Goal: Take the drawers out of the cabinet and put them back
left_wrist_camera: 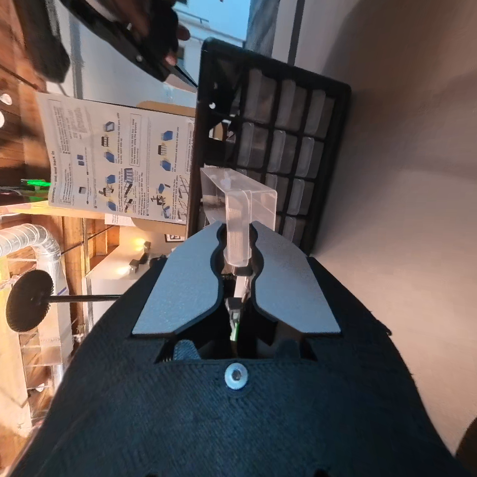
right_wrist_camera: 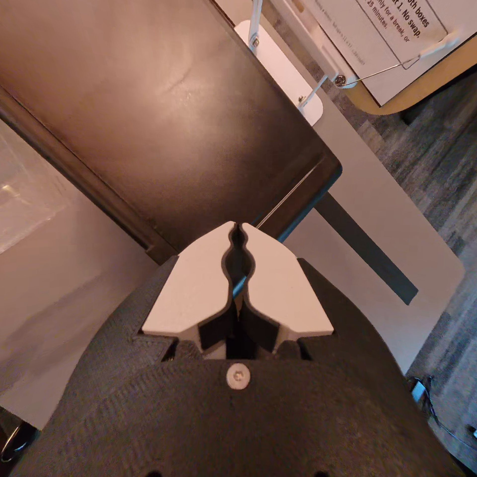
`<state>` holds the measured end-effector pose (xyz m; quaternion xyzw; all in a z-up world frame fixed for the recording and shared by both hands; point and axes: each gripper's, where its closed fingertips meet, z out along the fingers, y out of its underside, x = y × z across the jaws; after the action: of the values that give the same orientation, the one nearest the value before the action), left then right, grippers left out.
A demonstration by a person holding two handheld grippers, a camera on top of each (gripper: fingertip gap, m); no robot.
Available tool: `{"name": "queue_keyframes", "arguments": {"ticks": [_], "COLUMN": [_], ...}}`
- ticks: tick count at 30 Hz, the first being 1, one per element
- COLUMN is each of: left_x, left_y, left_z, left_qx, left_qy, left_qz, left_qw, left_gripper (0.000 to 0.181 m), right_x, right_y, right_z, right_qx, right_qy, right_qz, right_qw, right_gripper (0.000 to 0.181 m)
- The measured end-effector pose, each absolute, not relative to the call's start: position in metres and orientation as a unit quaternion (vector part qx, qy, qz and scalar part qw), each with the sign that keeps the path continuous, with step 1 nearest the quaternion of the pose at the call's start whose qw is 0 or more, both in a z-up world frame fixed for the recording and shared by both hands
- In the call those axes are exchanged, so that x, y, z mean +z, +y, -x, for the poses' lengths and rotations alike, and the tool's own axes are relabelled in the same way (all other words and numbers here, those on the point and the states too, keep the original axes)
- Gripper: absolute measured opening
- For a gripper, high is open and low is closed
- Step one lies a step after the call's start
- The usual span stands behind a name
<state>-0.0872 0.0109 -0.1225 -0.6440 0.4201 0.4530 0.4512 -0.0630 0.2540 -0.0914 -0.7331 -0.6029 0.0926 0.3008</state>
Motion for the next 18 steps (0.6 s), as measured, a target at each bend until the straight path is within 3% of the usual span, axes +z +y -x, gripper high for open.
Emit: {"name": "queue_keyframes", "arguments": {"ticks": [18], "left_x": [-0.122], "left_y": [0.034], "left_z": [0.078], "left_qx": [0.481], "left_qy": [0.45], "left_qz": [0.67], "left_qw": [0.342], "left_gripper": [0.016], "right_x": [-0.092], "right_y": [0.254], "right_z": [0.063], "right_qx": [0.098], "right_qy": [-0.597], "right_qz": [0.745], "right_qw": [0.281], "right_gripper": [0.001]}}
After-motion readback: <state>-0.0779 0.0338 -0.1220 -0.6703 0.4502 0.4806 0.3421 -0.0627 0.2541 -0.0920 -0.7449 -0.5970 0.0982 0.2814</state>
